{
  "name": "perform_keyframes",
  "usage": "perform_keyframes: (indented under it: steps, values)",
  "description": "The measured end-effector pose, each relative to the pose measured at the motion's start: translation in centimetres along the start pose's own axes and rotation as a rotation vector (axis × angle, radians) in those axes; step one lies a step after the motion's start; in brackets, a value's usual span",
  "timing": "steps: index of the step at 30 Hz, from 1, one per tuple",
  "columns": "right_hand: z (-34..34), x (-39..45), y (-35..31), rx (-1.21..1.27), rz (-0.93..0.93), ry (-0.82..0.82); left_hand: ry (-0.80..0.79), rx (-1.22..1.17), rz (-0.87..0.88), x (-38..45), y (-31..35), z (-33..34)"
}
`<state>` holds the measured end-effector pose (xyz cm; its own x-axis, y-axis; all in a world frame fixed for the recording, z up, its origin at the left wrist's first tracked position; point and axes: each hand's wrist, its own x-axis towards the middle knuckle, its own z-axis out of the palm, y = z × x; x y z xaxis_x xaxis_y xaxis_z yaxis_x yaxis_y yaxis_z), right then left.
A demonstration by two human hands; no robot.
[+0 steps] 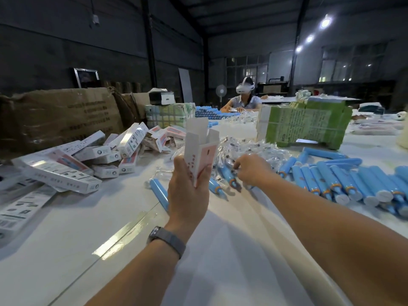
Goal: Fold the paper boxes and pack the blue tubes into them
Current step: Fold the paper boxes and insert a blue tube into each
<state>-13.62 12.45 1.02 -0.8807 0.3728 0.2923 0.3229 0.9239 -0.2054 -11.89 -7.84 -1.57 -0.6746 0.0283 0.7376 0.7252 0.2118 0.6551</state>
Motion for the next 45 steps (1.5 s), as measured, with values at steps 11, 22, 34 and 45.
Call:
perform_keyframes:
  steps: [11, 22, 34, 45]
  values:
    - [-10.9, -10.0, -2.9, 1.072, -0.264, 0.556, -0.091, -0.067, -0.006, -0.9, 1.4, -0.2]
    - [-11.3, -12.5, -3.3, 0.731, -0.55, 0.742, -0.139, -0.066, 0.04, -1.4, 2.0, -0.1]
    - [-8.9, -11.8, -2.5, 0.26, -0.577, 0.464, -0.145, -0.093, 0.028, -1.7, 2.3, 0.1]
    - [-7.5, -11.9, -3.2, 0.759, -0.53, 0.312, -0.281, -0.363, -0.037, -1.2, 3.1, -0.4]
